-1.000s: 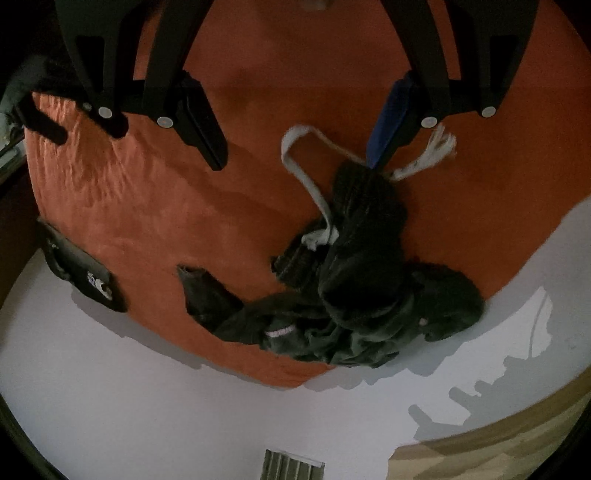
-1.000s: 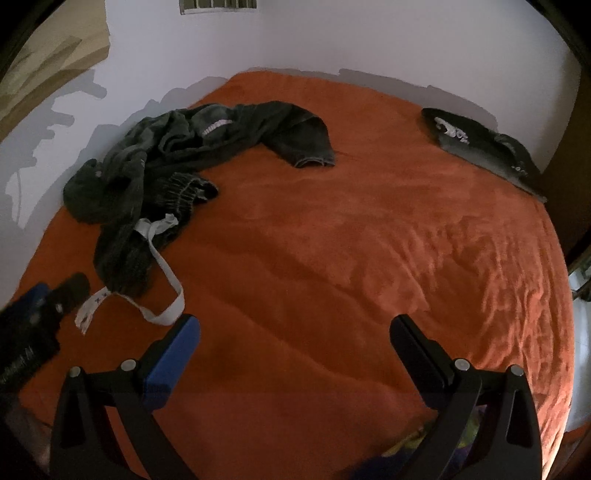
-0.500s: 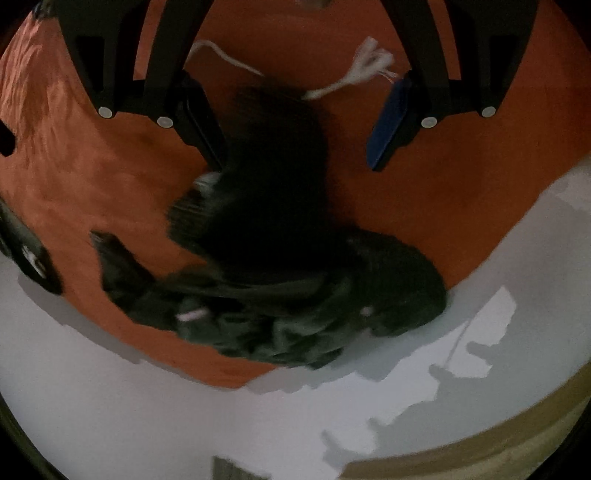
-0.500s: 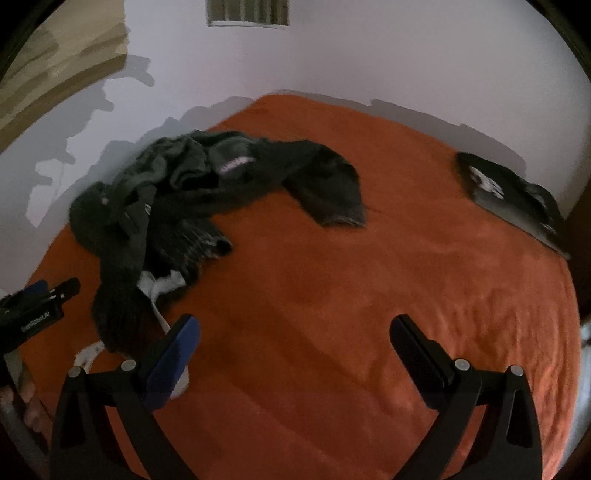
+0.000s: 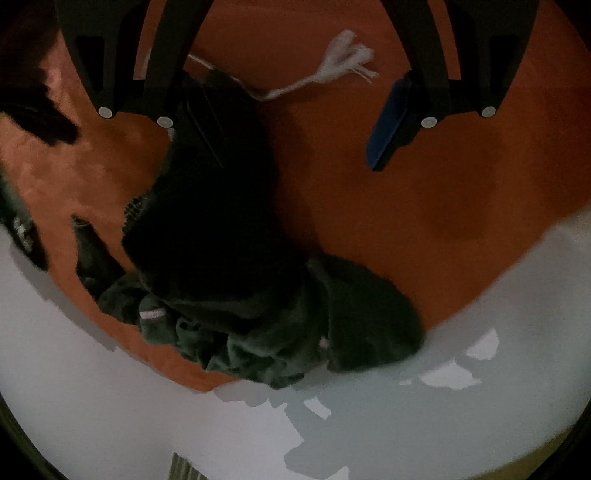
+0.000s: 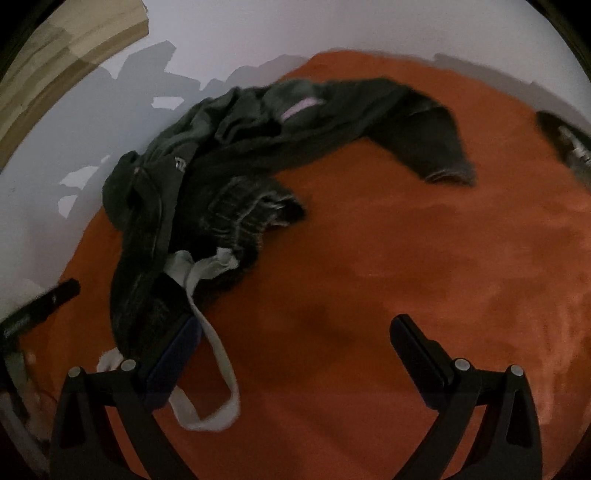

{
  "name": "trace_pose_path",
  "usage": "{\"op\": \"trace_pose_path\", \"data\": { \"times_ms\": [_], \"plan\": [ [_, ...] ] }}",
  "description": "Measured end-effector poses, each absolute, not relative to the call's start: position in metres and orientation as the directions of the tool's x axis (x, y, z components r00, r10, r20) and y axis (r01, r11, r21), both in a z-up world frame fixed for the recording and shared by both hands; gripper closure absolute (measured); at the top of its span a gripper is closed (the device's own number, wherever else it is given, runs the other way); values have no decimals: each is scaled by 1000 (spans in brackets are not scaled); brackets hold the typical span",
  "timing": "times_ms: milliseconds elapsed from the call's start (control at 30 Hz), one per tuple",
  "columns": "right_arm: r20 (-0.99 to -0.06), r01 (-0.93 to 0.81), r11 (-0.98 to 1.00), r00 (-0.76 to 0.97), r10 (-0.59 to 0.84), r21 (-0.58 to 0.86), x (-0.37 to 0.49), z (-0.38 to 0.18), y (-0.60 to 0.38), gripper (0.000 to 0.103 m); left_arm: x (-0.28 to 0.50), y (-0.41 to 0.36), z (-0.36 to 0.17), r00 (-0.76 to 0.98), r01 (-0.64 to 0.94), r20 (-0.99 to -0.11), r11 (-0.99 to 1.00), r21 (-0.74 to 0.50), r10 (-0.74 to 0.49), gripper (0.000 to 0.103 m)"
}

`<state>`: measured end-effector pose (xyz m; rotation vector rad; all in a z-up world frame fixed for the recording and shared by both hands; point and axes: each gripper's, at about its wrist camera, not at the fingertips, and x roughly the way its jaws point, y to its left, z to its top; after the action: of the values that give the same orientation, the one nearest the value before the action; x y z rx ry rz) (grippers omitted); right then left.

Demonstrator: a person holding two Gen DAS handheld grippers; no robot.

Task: Fold clothes

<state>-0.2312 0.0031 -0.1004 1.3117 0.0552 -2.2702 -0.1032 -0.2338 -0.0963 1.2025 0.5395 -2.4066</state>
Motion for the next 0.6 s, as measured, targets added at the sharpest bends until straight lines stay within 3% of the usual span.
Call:
{"op": "trace_pose_path", "data": {
  "times_ms": [600],
  "plan": [
    [-836,465,-880,-443,-324,95,-310,-85,-45,0,-97,-233,-106,-576,510,-806,-830,-226,-135,25]
  ]
}}
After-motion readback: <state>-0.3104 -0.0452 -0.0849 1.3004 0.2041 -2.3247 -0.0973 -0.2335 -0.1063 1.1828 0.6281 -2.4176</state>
